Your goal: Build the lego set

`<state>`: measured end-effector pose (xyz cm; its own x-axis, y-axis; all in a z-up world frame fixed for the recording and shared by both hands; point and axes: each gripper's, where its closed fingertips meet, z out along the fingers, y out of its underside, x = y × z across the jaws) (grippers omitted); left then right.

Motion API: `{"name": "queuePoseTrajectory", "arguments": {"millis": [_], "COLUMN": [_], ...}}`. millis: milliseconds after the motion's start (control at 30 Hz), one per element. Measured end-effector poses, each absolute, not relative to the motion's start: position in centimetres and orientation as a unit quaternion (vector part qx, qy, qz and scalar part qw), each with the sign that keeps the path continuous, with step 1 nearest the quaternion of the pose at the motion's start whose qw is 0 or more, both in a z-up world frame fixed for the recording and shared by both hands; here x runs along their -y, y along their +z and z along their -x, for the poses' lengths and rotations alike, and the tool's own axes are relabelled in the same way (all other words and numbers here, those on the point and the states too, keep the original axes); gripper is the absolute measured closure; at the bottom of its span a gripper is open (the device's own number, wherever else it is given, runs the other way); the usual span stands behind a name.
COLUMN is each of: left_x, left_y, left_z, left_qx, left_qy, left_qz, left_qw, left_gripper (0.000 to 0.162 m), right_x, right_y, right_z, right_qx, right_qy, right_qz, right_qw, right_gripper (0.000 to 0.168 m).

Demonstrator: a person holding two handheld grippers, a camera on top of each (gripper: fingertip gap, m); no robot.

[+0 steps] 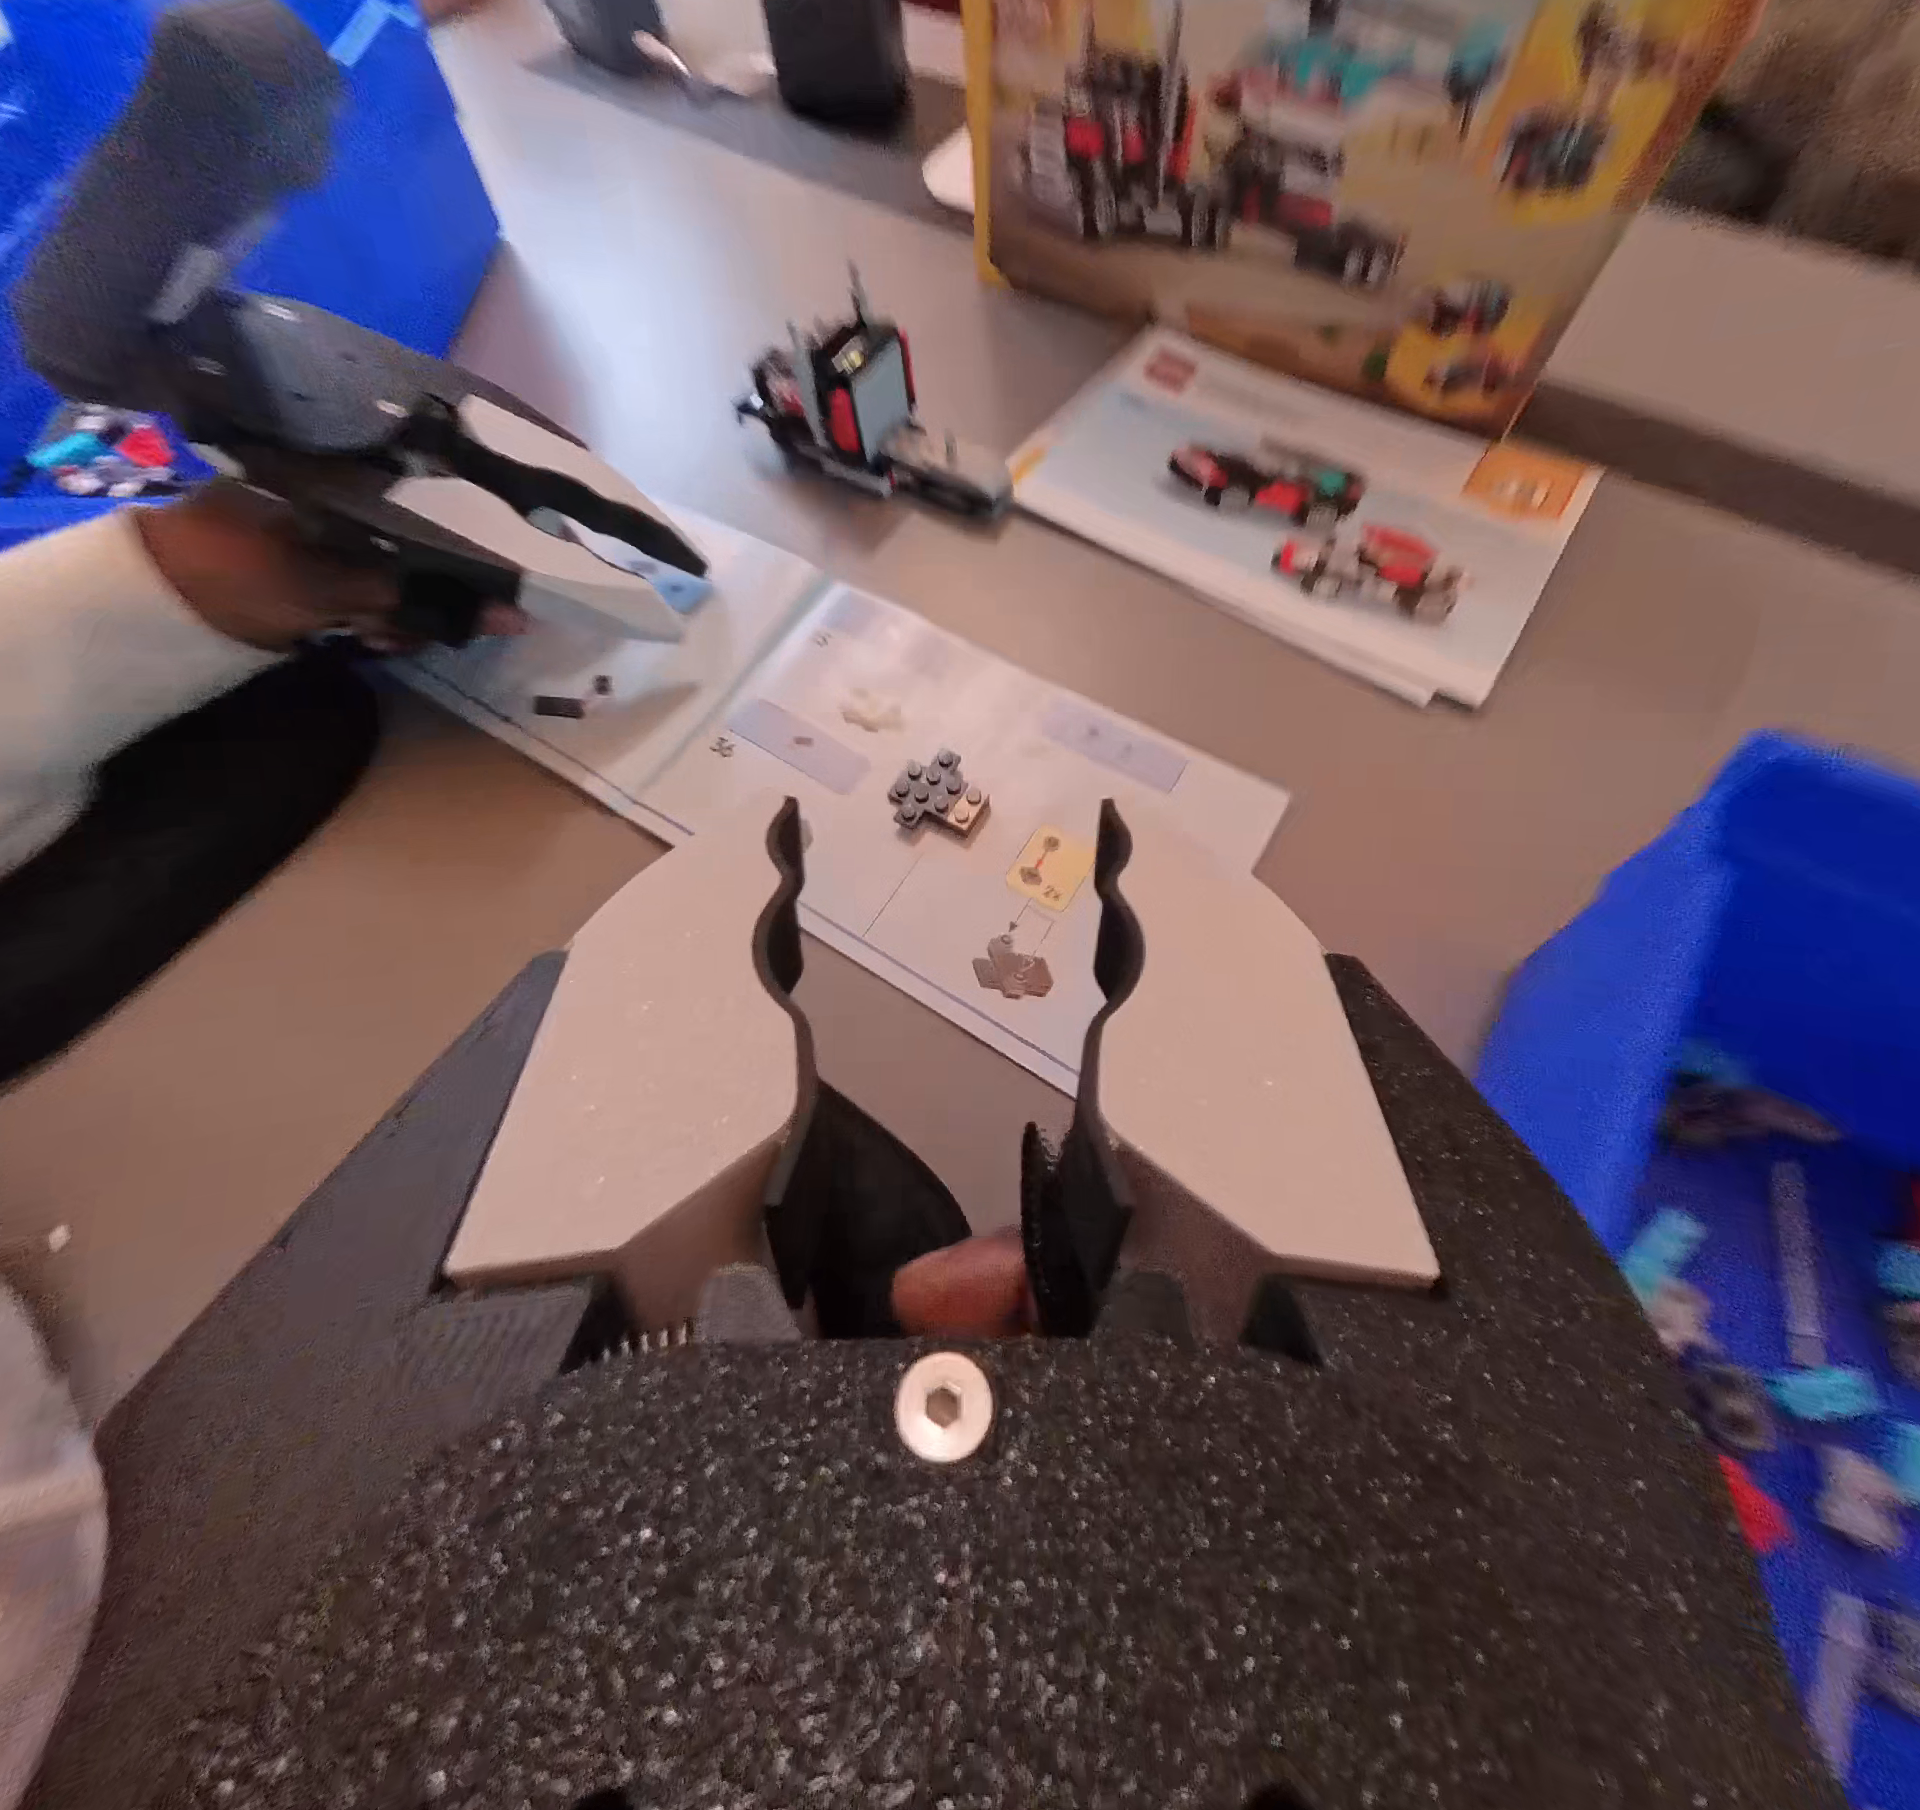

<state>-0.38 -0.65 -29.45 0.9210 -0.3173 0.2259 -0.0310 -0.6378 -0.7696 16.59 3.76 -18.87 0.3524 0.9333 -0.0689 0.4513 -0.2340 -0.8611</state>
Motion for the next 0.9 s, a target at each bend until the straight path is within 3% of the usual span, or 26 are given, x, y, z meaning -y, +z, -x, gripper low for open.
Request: {"name": "queuePoseTrajectory", "arguments": {"millis": [167, 367, 500, 900], "left_x": [0.8, 0.9, 1.0, 1.7], "left_y": [-29.1, -28.7, -28.4, -27.1], "left_z": [-0.1, -0.2, -0.5, -1.3], "left_qx": [-0.121, -0.125, -0.136, -0.176], "left_qy": [-0.17, -0.176, -0.178, -0.173], "left_qz": [0.881, 0.873, 0.867, 0.838], "left_qw": [0.425, 0.438, 0.446, 0.486], "left_gripper": [0.125, 0.125, 0.125, 0.125], "right_x": [-5.4, -6.3, -4.6, -1.6], "right_y": [-13.4, -18.3, -23.3, -27.3], "right_z": [-25.6, -35.8, -38.3, -37.6], "right_qx": [0.523, 0.611, 0.721, 0.798], "right_qy": [0.209, 0.21, 0.172, 0.284], "right_qz": [0.707, 0.709, 0.652, 0.524], "right_qw": [0.428, 0.283, 0.16, 0.084], "right_gripper": [0.091, 0.125, 0.135, 0.149]}}
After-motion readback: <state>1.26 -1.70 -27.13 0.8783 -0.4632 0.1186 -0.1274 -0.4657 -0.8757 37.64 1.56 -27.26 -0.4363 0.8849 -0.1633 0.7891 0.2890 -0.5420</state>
